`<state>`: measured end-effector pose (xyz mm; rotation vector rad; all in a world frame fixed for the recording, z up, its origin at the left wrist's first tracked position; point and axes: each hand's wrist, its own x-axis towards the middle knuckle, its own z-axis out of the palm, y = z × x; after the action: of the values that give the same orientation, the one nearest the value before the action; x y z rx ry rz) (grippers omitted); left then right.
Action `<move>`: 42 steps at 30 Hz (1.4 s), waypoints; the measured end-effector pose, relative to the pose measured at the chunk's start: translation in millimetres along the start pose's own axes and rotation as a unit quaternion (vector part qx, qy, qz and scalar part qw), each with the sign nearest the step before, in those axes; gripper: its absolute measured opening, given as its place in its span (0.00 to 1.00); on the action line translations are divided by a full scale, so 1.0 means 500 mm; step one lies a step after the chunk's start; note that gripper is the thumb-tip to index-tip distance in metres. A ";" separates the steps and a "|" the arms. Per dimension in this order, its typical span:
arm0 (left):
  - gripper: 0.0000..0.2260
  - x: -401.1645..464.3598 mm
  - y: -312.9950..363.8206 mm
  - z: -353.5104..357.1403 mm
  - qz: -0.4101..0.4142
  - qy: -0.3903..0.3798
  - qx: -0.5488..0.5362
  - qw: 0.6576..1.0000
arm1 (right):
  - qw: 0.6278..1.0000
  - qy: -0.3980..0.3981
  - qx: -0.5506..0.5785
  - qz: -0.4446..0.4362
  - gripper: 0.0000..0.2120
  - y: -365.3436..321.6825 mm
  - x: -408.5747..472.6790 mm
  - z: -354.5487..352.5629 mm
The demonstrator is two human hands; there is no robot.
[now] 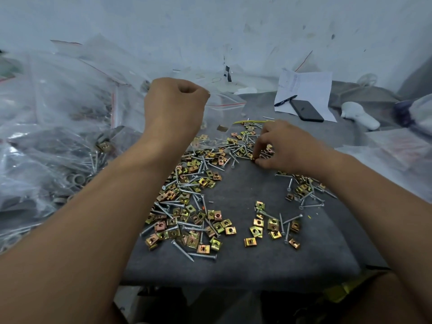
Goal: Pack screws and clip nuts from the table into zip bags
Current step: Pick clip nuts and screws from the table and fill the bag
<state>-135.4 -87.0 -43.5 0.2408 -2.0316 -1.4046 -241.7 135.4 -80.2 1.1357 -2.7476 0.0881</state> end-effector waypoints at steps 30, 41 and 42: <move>0.09 -0.025 0.032 0.010 0.060 -0.142 0.043 0.987 | 0.728 0.085 0.679 -0.051 0.12 -0.038 -0.053 -0.092; 0.08 -0.033 0.036 0.018 0.078 -0.175 0.038 0.981 | 0.952 0.238 0.193 0.017 0.03 -0.081 -0.077 -0.113; 0.08 -0.033 0.035 0.020 0.081 -0.177 0.041 0.980 | 0.954 0.238 0.182 0.022 0.03 -0.088 -0.077 -0.115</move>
<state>-125.0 -64.3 -36.8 -0.1504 -2.3377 -1.3357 -176.3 137.7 -31.0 0.9651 -2.3719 0.7916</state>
